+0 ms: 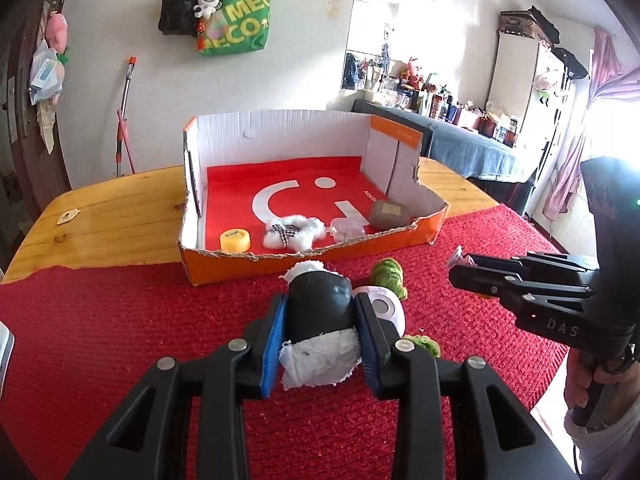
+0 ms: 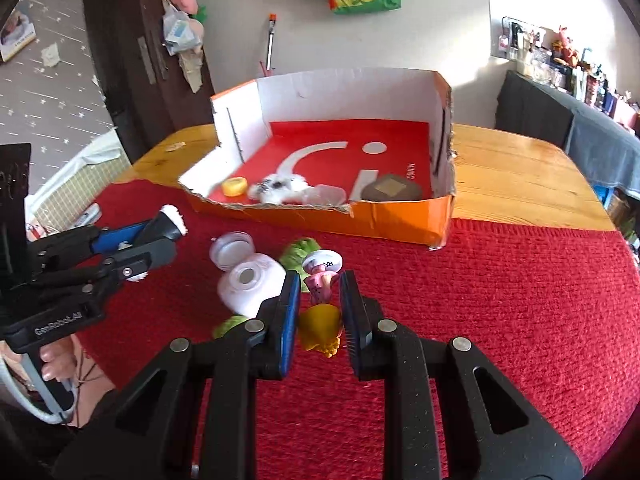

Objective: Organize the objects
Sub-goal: 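Close left gripper on black-and-white plush while right gripper closes on yellow-pink figure, then lift and carry the plush and figure with both tools into the orange box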

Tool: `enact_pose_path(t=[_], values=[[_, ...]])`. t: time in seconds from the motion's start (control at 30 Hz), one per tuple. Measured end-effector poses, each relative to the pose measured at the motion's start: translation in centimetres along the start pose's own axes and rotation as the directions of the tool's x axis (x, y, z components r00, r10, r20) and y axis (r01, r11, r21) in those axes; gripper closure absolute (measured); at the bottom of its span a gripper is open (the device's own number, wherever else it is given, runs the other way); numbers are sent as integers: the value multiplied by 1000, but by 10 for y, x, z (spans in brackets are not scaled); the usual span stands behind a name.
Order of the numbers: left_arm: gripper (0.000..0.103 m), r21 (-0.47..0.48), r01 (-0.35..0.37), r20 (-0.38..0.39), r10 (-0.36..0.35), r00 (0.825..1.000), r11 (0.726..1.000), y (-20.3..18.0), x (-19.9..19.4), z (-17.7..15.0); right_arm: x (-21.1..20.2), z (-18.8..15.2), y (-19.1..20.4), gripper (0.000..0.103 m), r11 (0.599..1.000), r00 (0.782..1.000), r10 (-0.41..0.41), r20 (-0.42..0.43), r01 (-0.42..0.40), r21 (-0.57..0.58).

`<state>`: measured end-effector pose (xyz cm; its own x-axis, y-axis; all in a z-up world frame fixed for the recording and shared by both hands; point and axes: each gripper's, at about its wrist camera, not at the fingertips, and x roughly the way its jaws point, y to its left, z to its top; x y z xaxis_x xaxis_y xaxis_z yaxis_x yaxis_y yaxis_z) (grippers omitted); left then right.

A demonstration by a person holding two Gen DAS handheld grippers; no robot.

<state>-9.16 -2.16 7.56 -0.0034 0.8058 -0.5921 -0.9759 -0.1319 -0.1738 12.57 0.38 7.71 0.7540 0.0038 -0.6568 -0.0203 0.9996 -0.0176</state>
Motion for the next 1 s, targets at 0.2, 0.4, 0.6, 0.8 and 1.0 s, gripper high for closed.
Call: enact_pose_path(t=[0.2, 0.4, 0.6, 0.8, 1.0], values=[[68, -10, 0, -15, 0, 1000, 1000, 3, 4, -1, 0, -1, 6, 83, 1000, 1000, 6, -7, -6, 3], [68, -12, 12, -4, -12, 1000, 1000, 4, 3, 4, -3, 3, 9, 83, 1000, 1000, 9, 4, -9, 0], [68, 16, 35, 4, -35, 999, 999, 4, 11, 37, 0, 42, 9, 83, 999, 999, 37, 23, -36, -12], [68, 25, -5, -27, 6, 1000, 1000, 16, 47, 88, 38, 96, -5, 83, 999, 999, 31, -34, -31, 17], [68, -1, -55, -145, 54, 988, 998, 37, 102, 115, 98, 130, -26, 83, 998, 987, -21, -162, 31, 63]])
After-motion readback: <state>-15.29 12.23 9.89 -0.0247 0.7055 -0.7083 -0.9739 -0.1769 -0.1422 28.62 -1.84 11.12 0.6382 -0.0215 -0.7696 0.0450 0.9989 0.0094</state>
